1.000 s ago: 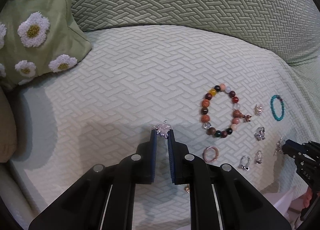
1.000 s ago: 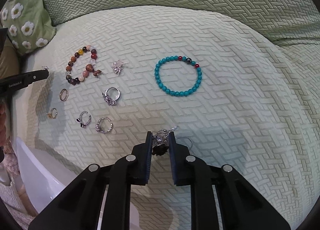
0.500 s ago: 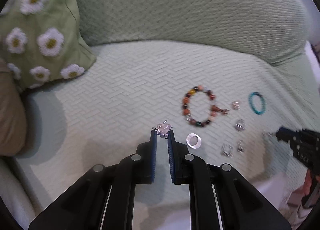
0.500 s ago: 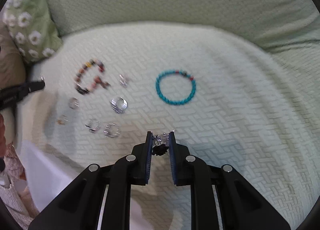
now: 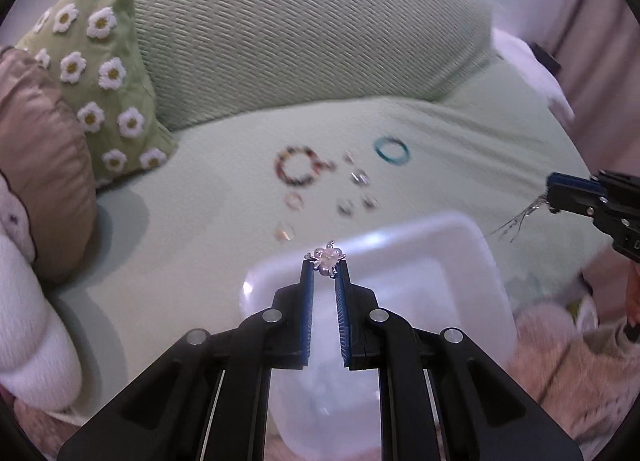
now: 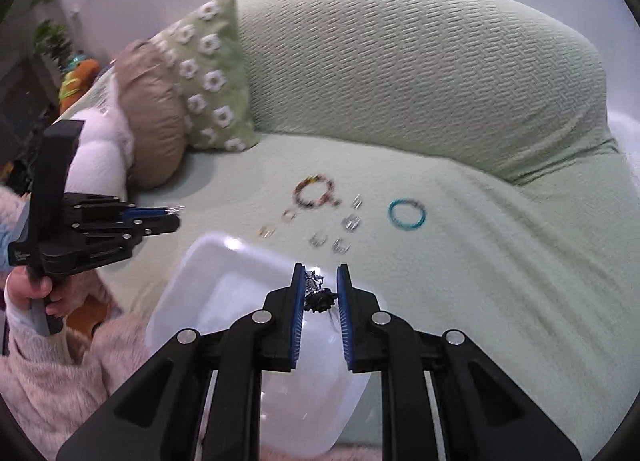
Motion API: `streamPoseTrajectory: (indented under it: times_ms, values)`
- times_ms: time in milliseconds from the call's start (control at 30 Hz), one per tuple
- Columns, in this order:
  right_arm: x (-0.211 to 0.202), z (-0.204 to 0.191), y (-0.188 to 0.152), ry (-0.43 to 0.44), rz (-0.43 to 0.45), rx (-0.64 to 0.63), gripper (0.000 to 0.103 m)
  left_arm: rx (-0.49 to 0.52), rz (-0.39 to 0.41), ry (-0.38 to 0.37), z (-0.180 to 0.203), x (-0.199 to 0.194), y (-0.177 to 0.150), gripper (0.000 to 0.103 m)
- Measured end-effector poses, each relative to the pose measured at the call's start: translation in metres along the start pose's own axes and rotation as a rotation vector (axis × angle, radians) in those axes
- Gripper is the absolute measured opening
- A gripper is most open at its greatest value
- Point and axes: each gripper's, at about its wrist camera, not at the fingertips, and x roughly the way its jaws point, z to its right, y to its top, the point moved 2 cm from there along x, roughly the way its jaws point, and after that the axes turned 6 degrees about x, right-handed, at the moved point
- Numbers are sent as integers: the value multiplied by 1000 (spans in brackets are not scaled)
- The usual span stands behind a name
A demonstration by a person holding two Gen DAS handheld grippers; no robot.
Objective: Organize jewelry
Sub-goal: 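Carry both charms over the white tray and open both tools to drop them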
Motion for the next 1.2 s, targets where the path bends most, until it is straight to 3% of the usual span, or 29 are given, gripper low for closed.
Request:
streamPoseTrajectory:
  times_ms: [233, 567, 633, 1000, 1100, 1200]
  values:
    - [34, -6, -58, -2, -121, 17, 17, 38, -129, -23, 29, 37, -54, 11]
    - [136, -4, -110, -73, -342, 58, 17, 43, -302, 15, 40, 98, -97, 11]
    - [141, -7, -112, -124, -343, 32, 17, 42, -323, 5, 40, 105, -100, 11]
    - [141, -11, -107, -145, -368, 20, 19, -2, -359, -3, 24, 121, -98, 12]
    - [137, -11, -106, -143, -363, 26, 29, -22, -349, -25, 16, 118, -98, 13]
    - [129, -12, -103, -136, -344, 31, 29, -32, -332, -24, 6, 110, -98, 13]
